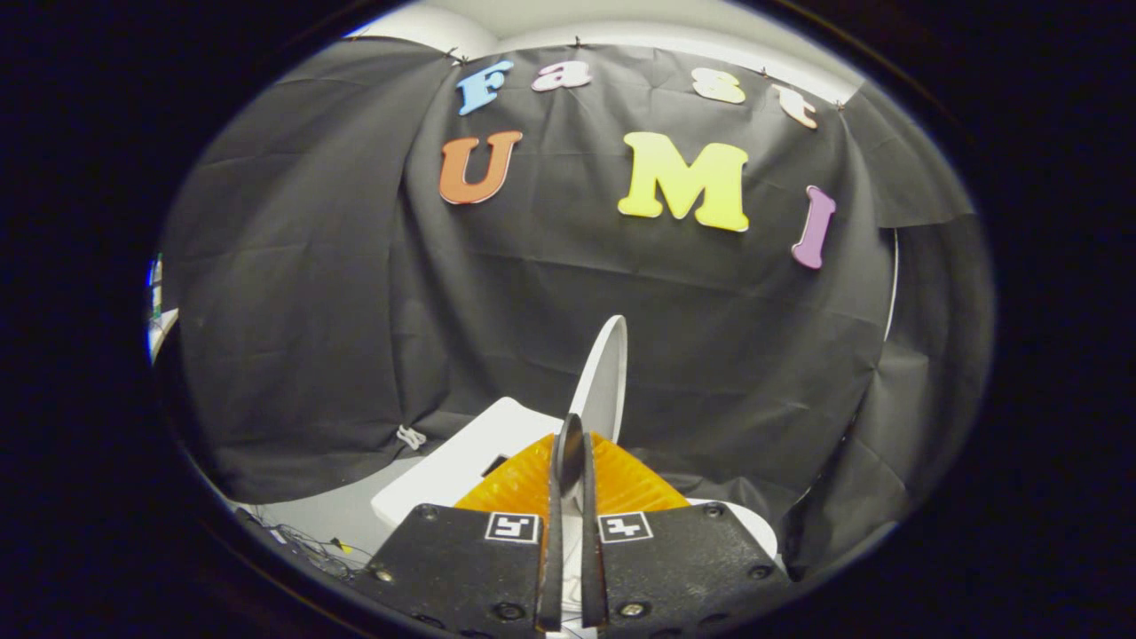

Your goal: Open the toilet lid.

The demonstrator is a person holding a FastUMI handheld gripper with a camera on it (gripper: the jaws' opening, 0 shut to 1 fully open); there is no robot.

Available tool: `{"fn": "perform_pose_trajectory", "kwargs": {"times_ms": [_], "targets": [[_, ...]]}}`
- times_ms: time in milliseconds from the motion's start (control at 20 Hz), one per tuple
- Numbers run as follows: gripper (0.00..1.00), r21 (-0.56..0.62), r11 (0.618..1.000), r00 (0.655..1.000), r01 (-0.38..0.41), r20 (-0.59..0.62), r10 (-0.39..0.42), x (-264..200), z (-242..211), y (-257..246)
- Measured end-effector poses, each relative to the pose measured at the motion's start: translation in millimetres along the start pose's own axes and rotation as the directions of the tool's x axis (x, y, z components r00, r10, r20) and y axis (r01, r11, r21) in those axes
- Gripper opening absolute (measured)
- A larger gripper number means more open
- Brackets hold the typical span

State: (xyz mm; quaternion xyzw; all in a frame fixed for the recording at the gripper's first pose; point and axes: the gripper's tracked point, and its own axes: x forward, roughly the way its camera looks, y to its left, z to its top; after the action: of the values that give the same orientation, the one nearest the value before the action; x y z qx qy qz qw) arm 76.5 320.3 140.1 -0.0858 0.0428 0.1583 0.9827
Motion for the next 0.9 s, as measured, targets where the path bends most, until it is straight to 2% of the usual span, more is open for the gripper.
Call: {"fn": "perform_pose_trajectory", "kwargs": {"times_ms": [150, 300, 450, 700, 900], "targets": [[0.19, 0.002, 0.998, 0.998, -0.067, 0.005, 0.067, 0.5, 0.6, 6.5], [0.55, 0.053, 0.984, 0.985, -0.172, 0.014, 0.171, -3.1, -1.7, 21.4], [0.91, 0.097, 0.977, 0.980, -0.191, 0.075, 0.184, -15.2, 8.9, 12.7], [0.95, 0.149, 0.968, 0.965, -0.202, 0.201, 0.171, -46.1, 26.3, -18.6], [0.98, 0.207, 0.970, 0.964, -0.126, 0.258, 0.070, -69.8, 20.8, -77.5]]}}
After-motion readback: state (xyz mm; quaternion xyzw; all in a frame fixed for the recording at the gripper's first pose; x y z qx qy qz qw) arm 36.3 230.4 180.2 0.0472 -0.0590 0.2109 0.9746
